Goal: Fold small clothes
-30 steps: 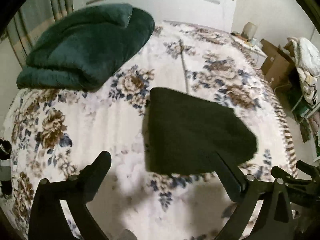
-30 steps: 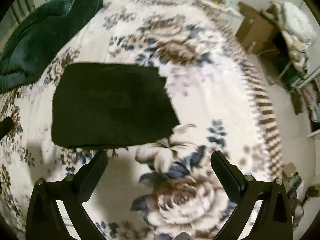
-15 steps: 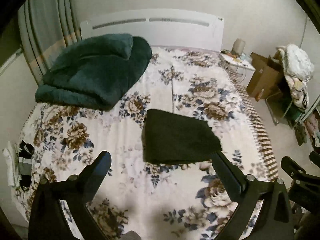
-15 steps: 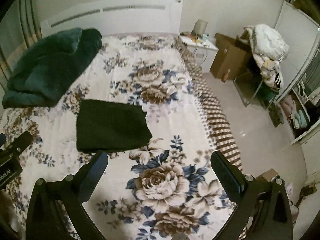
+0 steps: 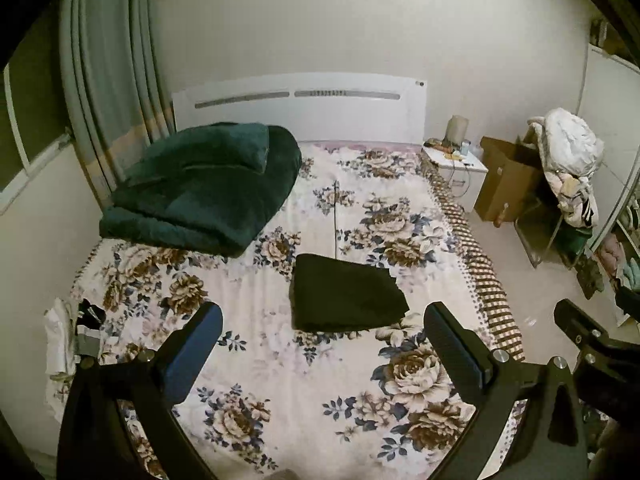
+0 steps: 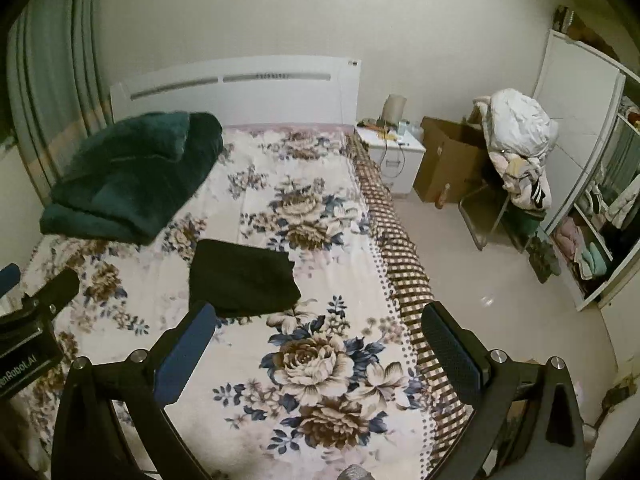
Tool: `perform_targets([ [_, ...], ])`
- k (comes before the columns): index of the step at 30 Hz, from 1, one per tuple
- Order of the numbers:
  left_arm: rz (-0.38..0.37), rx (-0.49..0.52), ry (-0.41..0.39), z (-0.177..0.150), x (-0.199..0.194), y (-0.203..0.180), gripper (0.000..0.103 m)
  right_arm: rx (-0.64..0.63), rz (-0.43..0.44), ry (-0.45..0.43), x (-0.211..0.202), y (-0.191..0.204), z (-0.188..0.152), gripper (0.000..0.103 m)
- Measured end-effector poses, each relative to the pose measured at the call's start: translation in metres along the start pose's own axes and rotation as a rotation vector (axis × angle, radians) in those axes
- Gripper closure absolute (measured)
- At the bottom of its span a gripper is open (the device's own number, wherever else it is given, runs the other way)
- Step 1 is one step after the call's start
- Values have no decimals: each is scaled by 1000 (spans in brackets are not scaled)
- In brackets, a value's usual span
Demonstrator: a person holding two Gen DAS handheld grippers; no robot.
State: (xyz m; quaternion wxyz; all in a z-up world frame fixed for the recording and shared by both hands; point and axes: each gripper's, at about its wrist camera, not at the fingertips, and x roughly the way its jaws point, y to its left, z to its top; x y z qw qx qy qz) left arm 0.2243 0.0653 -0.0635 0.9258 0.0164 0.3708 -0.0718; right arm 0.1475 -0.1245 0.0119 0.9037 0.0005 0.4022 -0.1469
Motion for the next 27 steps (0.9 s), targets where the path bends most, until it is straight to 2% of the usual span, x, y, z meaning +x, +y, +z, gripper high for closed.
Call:
perform_targets([
  [6, -13, 17, -28, -6, -42, -7, 0, 9, 2, -60, -67, -10, -4, 0],
  [14, -9, -3, -45, -10, -80, -5, 0, -1, 12, -96, -123, -19, -12, 0],
  [21, -1, -10, -58, -13, -95, -4, 0, 1, 15, -118, -147, -28, -11, 0],
  [27, 6, -17, -65, -14, -99, -4, 0, -10, 35, -121, -148, -28, -5, 0],
])
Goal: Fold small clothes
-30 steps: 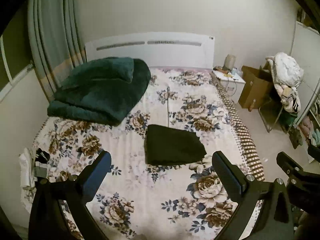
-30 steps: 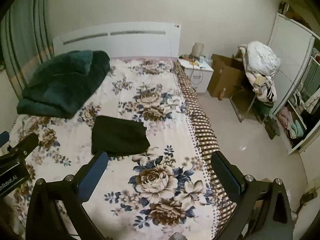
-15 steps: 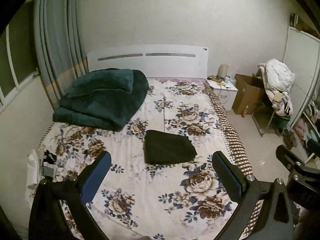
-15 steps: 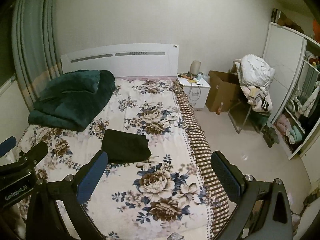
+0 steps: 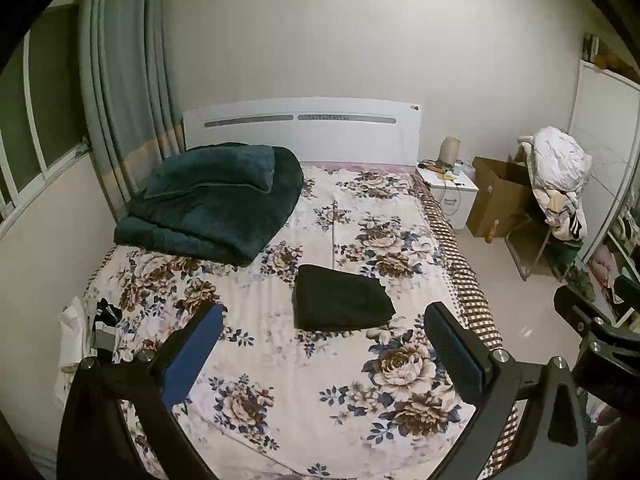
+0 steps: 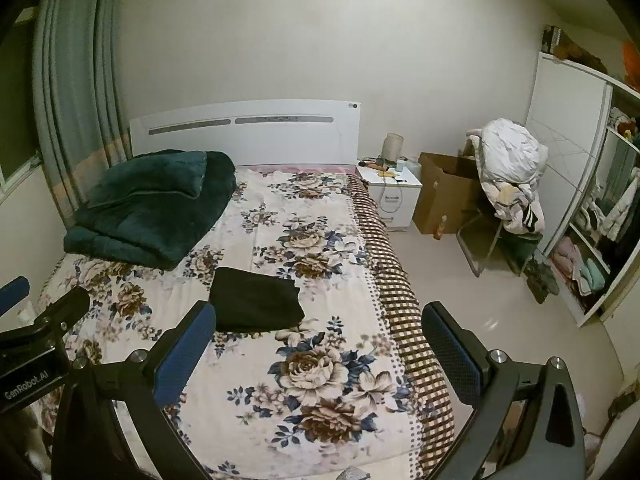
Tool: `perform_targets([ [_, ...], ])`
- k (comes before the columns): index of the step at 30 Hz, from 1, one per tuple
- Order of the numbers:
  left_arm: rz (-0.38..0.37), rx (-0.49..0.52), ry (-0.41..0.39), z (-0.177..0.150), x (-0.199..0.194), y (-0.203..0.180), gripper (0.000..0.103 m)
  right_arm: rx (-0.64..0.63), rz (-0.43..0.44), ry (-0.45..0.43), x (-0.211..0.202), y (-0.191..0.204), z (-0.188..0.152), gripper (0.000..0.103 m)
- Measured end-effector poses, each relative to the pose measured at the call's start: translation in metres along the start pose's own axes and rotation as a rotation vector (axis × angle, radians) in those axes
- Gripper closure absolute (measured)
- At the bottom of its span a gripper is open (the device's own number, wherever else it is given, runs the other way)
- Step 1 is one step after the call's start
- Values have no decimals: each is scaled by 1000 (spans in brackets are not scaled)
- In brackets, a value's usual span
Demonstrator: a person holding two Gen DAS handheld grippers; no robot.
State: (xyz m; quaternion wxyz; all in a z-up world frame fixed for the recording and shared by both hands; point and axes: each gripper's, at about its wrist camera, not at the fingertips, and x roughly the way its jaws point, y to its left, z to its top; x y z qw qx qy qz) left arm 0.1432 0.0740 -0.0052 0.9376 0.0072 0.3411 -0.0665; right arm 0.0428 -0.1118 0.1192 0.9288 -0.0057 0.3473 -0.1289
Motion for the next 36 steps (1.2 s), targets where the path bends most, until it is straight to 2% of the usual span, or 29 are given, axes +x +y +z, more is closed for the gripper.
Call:
perform_targets([
  [36, -5, -7, -19, 11, -12, 0, 0, -9, 32, -16, -2, 2, 9, 0],
])
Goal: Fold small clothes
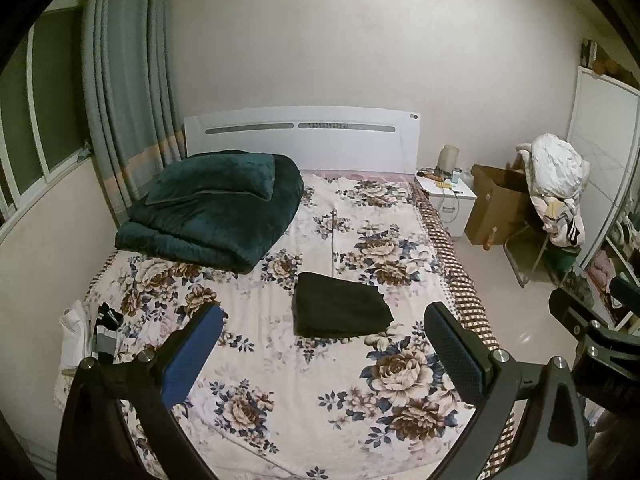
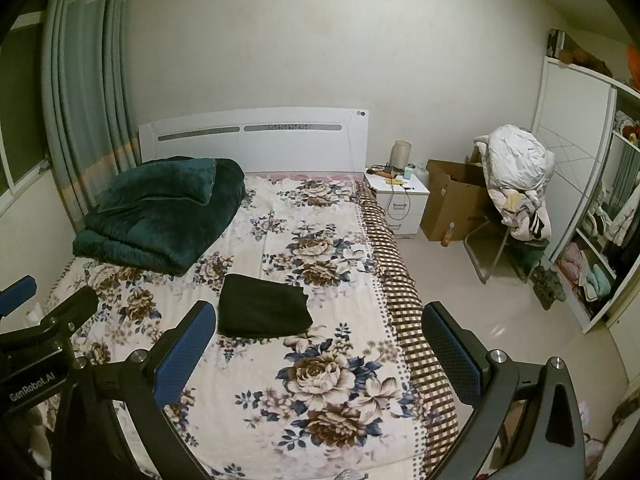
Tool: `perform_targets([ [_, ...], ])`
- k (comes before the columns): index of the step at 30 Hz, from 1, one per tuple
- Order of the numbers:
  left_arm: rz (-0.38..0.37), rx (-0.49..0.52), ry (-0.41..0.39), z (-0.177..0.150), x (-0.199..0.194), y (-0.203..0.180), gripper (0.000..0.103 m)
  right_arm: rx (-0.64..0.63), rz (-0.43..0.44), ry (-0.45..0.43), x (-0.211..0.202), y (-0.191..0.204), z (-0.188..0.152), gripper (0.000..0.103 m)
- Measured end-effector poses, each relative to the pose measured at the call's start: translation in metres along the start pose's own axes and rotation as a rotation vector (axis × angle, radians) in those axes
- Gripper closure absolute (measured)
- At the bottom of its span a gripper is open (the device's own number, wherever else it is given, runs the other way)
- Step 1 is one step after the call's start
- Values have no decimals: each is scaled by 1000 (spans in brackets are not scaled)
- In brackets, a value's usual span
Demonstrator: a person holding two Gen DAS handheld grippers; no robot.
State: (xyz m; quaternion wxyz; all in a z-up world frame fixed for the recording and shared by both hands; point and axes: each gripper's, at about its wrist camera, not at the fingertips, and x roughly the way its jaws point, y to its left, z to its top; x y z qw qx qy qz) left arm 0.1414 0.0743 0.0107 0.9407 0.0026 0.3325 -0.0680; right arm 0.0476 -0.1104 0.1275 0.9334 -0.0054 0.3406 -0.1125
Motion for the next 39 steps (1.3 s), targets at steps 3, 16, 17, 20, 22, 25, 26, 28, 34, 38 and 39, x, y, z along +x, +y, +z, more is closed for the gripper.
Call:
perform_targets([
  [3, 2, -3, -4, 2, -2, 0, 0, 1, -1, -1, 0, 0, -1, 0],
  [16, 9, -3, -8, 2, -6, -1, 0, 4, 3, 4, -2, 7, 7, 0],
  [17, 8, -4, -8, 2, -6, -2, 0, 4, 2, 5, -2, 7, 7, 0],
  [20, 9, -5, -8, 2, -7, -2, 0, 10, -3, 7, -4, 9, 5, 0],
  [22, 10, -5, -8, 1, -7, -1, 0, 15, -7, 8, -7, 10, 4, 0],
  [25, 11, -4, -7, 2, -9, -3, 0, 18, -9, 7, -8, 10, 2, 0],
  [26, 10, -5, -7, 2, -9, -4, 0, 17, -9, 6, -8, 10, 2, 0],
  [28, 13, -7, -8, 1, -10, -4, 0, 19, -8, 5, -8, 10, 2, 0],
  [34, 11, -8, -8, 2, -11, -6, 0, 21, -13, 4, -12, 9, -2, 0],
  [38, 11, -9, -10, 2, -11, -6, 0, 25, -15, 4, -14, 9, -4, 0],
  [39, 10, -8, -10, 2, -11, -6, 0, 25, -15, 5, -14, 9, -5, 0],
])
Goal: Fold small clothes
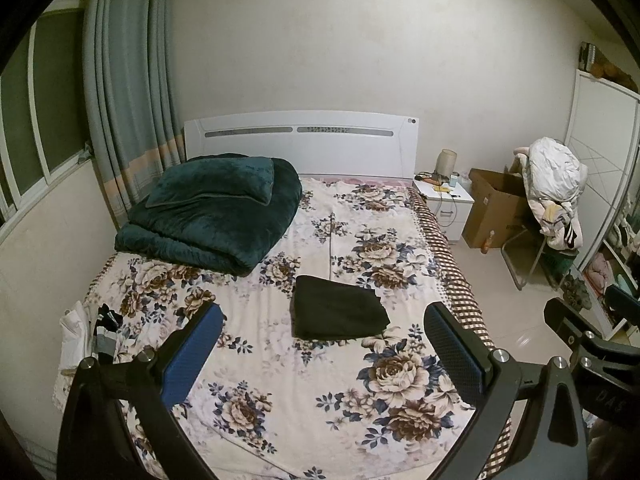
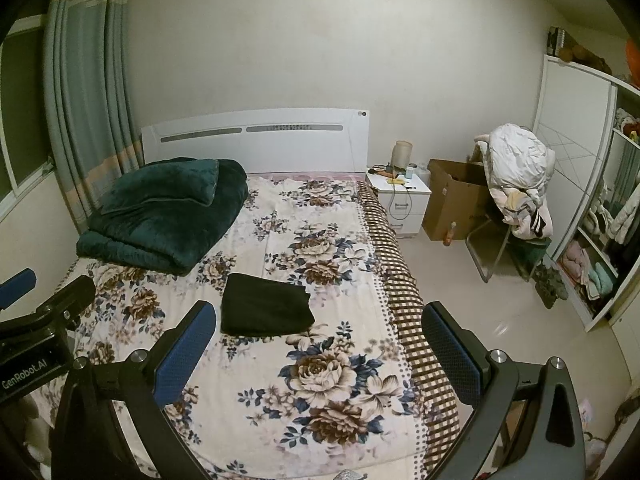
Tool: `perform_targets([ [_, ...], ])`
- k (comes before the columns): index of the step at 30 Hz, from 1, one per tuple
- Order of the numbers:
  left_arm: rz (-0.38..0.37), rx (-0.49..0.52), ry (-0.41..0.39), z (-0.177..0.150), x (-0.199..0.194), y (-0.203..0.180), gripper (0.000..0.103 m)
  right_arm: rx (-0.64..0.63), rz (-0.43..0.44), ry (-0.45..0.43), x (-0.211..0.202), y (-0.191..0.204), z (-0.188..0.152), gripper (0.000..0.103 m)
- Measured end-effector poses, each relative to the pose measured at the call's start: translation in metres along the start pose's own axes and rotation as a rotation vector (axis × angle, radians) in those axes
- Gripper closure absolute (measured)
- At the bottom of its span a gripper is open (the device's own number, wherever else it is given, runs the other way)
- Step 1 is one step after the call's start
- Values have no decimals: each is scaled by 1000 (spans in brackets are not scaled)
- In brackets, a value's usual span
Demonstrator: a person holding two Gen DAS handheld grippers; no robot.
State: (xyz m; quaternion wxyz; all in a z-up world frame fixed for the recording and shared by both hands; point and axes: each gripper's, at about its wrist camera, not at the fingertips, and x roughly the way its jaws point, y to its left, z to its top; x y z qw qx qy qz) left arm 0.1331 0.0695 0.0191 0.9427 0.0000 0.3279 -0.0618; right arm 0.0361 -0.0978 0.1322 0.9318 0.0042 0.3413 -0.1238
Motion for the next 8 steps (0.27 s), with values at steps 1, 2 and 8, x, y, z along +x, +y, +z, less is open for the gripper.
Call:
perform_targets([
  [1, 1, 0, 0, 0, 0, 0, 0, -1, -2, -1, 0, 0, 0, 0],
  [2, 1, 0, -1, 0, 0, 0, 0, -3, -3, -1, 0, 1, 1, 0],
  [8, 5, 8, -12, 4, -2, -8, 0, 2, -4, -1, -2, 0, -2, 0],
])
